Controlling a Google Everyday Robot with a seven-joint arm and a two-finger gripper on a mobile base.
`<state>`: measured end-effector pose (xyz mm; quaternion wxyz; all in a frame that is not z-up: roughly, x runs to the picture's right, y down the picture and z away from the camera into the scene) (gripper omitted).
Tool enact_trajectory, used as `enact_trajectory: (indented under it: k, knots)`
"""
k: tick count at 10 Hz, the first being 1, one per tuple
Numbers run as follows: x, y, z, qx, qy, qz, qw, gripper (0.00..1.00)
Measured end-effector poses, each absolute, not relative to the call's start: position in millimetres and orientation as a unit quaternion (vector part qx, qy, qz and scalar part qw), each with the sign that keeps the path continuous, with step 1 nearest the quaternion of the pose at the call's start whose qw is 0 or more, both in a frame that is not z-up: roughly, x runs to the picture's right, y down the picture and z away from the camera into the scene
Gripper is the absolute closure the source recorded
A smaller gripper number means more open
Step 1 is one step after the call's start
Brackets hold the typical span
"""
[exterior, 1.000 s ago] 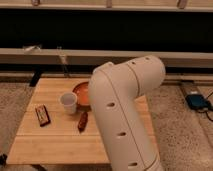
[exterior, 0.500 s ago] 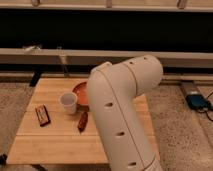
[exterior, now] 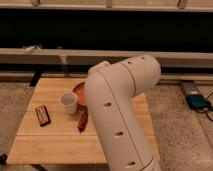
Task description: Wipe the white sponge on the table
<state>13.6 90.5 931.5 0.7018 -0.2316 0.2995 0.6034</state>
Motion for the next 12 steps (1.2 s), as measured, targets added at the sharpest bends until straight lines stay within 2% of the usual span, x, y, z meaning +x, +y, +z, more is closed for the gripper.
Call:
enact_trajectory:
  k: [7,8,11,12]
  knots:
    - [-2.5,92.6,937.4,-0.243,0.303,0.583,0.714,0.99]
    - [-2.7,92.5,937.3,-0.243,0.303,0.583,0.714,0.95]
    - [-11.7,90.2,937.5,-0.25,0.292,0.579,0.719,0.63]
    - [-13.5,89.6,936.9,-0.253,0.288,0.58,0.719,0.56]
